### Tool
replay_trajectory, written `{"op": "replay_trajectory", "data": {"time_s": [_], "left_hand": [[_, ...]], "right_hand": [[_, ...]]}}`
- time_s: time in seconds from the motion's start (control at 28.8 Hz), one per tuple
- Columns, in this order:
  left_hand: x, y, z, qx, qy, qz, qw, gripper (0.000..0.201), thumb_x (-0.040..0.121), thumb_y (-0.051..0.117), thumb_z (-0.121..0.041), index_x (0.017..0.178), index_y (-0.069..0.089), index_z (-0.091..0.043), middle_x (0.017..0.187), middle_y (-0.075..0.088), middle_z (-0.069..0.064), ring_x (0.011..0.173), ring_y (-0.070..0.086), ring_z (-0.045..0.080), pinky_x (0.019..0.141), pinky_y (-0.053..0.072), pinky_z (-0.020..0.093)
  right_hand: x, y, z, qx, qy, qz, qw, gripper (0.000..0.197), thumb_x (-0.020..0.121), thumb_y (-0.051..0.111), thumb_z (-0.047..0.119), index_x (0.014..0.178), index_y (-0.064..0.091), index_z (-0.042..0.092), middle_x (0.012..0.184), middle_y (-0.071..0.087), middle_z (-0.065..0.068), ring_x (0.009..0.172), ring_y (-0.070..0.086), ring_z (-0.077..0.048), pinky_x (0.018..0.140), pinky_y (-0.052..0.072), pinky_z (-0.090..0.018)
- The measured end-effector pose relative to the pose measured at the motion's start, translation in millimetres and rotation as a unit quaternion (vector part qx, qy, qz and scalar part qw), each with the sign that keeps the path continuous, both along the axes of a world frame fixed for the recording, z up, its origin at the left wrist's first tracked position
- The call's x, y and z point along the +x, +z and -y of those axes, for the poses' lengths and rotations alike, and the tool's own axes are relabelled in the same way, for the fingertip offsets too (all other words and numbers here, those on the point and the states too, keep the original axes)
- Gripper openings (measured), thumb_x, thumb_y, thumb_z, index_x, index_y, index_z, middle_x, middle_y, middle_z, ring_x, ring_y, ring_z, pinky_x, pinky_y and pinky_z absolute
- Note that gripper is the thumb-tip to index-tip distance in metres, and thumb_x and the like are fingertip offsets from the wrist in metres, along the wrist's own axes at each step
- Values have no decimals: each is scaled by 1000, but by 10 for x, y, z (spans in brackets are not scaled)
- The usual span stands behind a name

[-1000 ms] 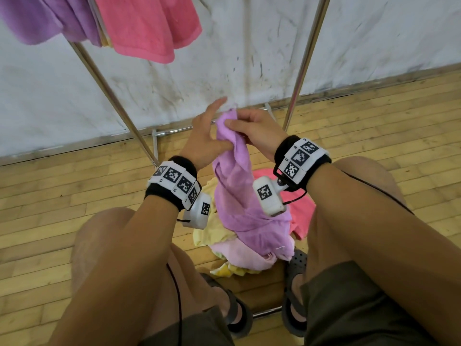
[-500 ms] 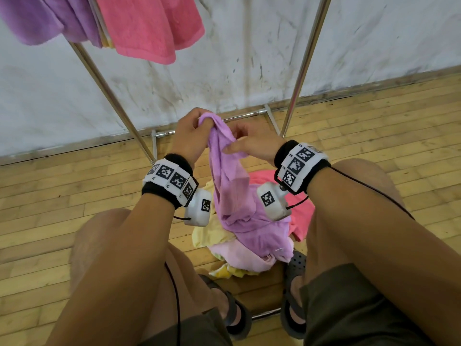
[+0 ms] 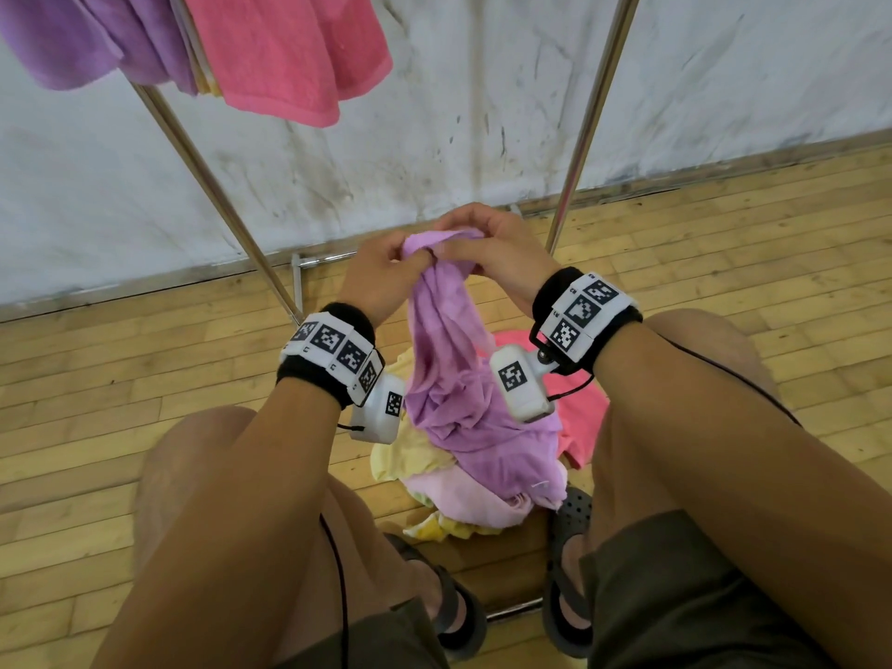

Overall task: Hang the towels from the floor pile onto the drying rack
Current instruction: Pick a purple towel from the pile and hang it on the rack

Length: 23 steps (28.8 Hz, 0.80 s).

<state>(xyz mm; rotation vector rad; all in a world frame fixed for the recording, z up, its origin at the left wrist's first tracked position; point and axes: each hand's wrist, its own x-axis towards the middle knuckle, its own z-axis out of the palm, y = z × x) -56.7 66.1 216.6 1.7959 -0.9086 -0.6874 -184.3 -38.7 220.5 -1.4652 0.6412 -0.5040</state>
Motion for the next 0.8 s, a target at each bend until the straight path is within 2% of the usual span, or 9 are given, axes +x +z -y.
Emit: {"op": "replay_trajectory", "data": {"time_s": [0.1,0.28,0.35,0.42,0.52,0.59,0.66,0.73,0.8], "left_hand": [[48,35,-2,-44,19,-37,998,20,86,65,-16,68,70,-25,69,65,-9,69,58,12,73,49,34],[42,87,-24,-59,11,-78,995,18,88,66,-15,71,65,-21,68,64,-8,66,57,11,66,46,25],[50,81,-20,-45,14,-85,995,15,90,64,-19,75,65,-21,76,68,-2,73,61,16,71,49,29],[52,67,-26,-27,16,-99,995,15,93,59,-21,85,71,-21,91,74,4,88,67,22,86,55,38],[1,68,-34,2,-32,-99,995,21,87,58,-24,96,77,-20,104,75,10,103,68,30,96,53,45],[-44,88,-42,21,-60,-103,993,28,82,58,-20,103,75,-13,108,73,13,101,68,27,96,52,45],[-67,105,-50,36,-67,-116,990,32,79,58,-19,102,74,-4,106,73,16,95,67,23,96,51,45],[-67,106,-54,47,-78,-116,989,29,77,59,-19,96,75,-3,101,74,16,92,67,24,97,50,47],[-70,106,-60,42,-90,-102,990,24,82,60,-16,95,76,-5,100,75,14,97,69,26,97,51,46]], "right_hand": [[10,-38,3,-19,48,-74,996,39,77,76,8,113,64,8,108,70,-11,101,69,-27,89,57,-39],[8,-58,-50,-28,29,-84,996,22,89,64,2,111,66,4,97,68,-6,86,66,-16,73,55,-24],[13,-35,-33,-12,7,-45,999,15,90,61,-1,103,65,6,95,66,-10,83,65,-18,74,56,-28],[18,-10,-30,-18,-9,-10,1000,17,89,59,-4,90,63,12,90,66,-12,80,63,-19,74,56,-32],[3,23,-52,-26,-11,26,999,20,88,60,-5,88,66,14,83,69,-6,76,63,-15,75,55,-31],[-3,33,-66,-31,-12,39,999,17,87,61,-5,89,68,11,78,71,0,75,64,-13,76,55,-32],[0,32,-70,-38,-17,39,998,14,86,65,-2,91,71,9,83,70,-5,79,64,-16,80,55,-35],[-4,17,-64,-45,-21,32,998,11,86,67,0,92,72,9,85,70,-7,79,64,-16,78,55,-34],[1,1,-58,-55,-21,14,998,8,87,69,6,94,72,9,87,70,-14,81,65,-19,80,56,-40]]}}
